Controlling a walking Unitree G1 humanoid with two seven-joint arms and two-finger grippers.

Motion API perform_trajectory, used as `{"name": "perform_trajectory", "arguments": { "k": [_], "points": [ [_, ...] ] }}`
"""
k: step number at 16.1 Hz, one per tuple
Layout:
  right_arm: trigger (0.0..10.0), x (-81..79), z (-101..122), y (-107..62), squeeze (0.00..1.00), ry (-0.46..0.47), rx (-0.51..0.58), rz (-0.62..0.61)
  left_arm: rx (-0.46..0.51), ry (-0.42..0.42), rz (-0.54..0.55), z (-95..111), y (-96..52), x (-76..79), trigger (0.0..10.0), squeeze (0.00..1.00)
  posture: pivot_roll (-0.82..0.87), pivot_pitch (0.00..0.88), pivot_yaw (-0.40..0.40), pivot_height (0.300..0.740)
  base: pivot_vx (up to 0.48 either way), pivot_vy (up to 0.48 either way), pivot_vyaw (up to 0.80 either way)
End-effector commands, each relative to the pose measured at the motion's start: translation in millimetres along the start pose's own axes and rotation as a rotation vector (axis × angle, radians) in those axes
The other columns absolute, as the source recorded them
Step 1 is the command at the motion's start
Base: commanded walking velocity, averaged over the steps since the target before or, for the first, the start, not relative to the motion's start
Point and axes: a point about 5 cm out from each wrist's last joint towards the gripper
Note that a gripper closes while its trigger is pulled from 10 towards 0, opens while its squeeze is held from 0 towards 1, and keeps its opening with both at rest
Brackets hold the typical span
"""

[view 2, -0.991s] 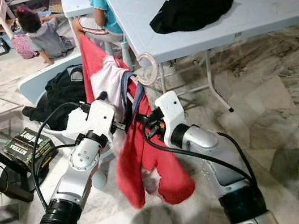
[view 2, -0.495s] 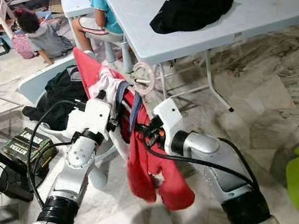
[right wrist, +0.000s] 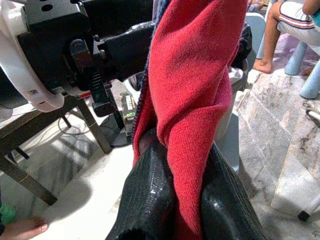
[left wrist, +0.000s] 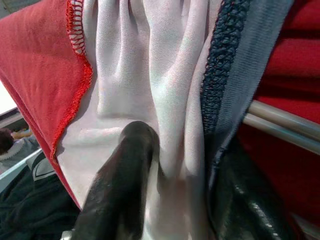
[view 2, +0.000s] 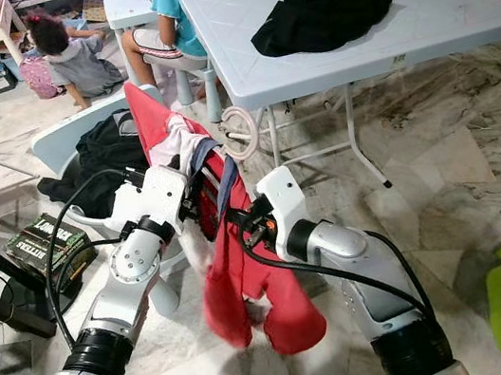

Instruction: Hang hanger

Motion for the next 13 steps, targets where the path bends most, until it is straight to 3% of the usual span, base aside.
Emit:
{"name": "perform_trajectory", "arguments": {
  "k": [1,7,13],
  "points": [
    [10.0,-0.9,5.9,-1.1,0.00,-0.019,0.026,-0.001,0.002,-0.006,0.007,0.3,0.8,-2.2,0.0,0.00,-0.06,0.069,0.006,0.740,0.000,0.000,0.00],
    [10.0,1.7,4.4,0.2,0.00,-0.028,0.018,-0.019,0.006,-0.007,0.002,1.2,1.7,-2.9,0.0,0.00,-0.06,0.083,0.008,0.740,0.000,0.000,0.00],
    [10.0,2.3,-0.3,-3.3,0.00,-0.056,0.006,-0.037,-0.021,0.014,0.065,-4.0,2.2,-18.4,0.0,0.00,-0.06,0.074,0.004,0.740,0.000,0.000,0.00]
  ]
}}
Point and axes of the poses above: a point about 5 cm out from each wrist's last joint towards the gripper, its own y axis pointing out of the wrist towards the gripper, its own z axis along the axis of the wrist's last joint, x = y × z, and after that the axes turned 12 degrees about y, right-handed
